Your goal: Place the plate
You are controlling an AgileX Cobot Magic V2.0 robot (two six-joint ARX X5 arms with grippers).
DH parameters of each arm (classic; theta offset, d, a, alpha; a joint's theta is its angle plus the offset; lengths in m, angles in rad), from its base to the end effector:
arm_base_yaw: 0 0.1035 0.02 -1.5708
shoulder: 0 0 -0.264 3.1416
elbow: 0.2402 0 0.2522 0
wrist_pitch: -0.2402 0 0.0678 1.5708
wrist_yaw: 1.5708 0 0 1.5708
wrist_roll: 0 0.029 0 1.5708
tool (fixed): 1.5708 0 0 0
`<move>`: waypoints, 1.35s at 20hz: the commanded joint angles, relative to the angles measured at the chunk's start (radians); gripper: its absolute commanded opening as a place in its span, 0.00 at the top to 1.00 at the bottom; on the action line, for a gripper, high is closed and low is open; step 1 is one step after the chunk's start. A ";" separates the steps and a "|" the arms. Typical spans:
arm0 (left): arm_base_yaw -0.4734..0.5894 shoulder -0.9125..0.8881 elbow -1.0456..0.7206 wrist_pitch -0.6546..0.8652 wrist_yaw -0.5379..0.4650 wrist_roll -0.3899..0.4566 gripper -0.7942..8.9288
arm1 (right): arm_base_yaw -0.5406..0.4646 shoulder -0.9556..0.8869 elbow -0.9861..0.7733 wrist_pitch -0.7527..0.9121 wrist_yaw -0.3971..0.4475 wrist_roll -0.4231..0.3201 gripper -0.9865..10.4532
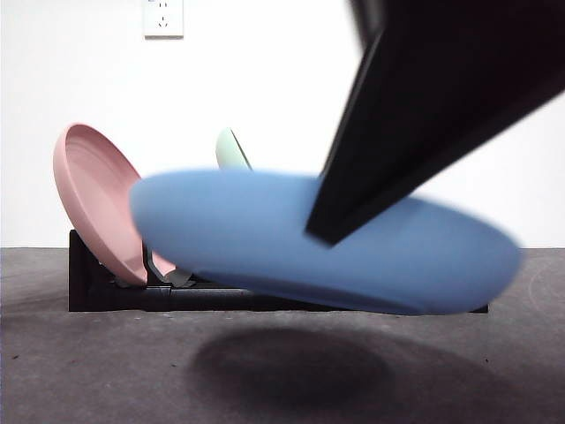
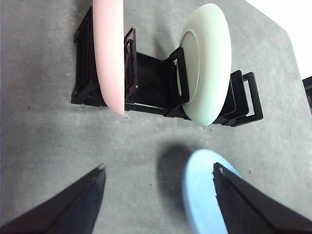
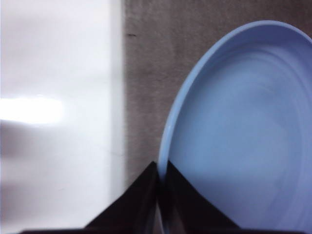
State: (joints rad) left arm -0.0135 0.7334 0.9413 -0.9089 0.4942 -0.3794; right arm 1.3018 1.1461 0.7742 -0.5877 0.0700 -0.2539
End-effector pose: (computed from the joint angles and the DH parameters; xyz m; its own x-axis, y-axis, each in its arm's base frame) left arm 0.1223 -0.0154 0.3293 0.6663 -0.4834 -0.5678 0.1089 0.8164 -0.5672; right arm 0.0596 0.2084 0.2317 0.2196 0.5333 -0.8170 -0.9752 0.0958 -0.1996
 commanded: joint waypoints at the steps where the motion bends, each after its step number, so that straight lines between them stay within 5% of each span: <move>1: 0.000 0.005 0.019 0.008 -0.004 0.028 0.56 | 0.014 0.057 0.006 0.063 0.039 -0.098 0.90; 5: 0.000 0.005 0.019 0.008 -0.004 0.028 0.56 | -0.011 0.165 0.006 0.116 0.089 -0.179 0.90; 13: 0.000 0.005 0.019 0.008 -0.004 0.028 0.56 | -0.041 0.315 0.006 0.186 0.114 -0.207 0.90; 16: 0.000 0.005 0.019 0.009 -0.003 0.033 0.56 | -0.043 0.325 0.006 0.190 0.114 -0.198 0.75; 18: 0.000 0.005 0.019 0.015 -0.004 0.057 0.56 | -0.041 0.318 0.014 0.185 0.117 -0.090 0.67; 23: 0.000 0.005 0.019 0.078 -0.003 0.045 0.56 | -0.056 0.159 0.140 0.079 0.053 0.127 0.67; 25: 0.000 0.007 0.019 0.095 -0.003 0.039 0.57 | -0.106 0.045 0.145 0.092 0.055 0.209 0.67; 27: 0.000 0.016 0.019 0.103 -0.003 0.015 0.57 | -0.193 -0.052 0.145 0.038 0.053 0.370 0.67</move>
State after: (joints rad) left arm -0.0135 0.7414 0.9413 -0.8181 0.4938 -0.3561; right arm 1.0981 1.0790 0.9169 -0.5488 0.1238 -0.0044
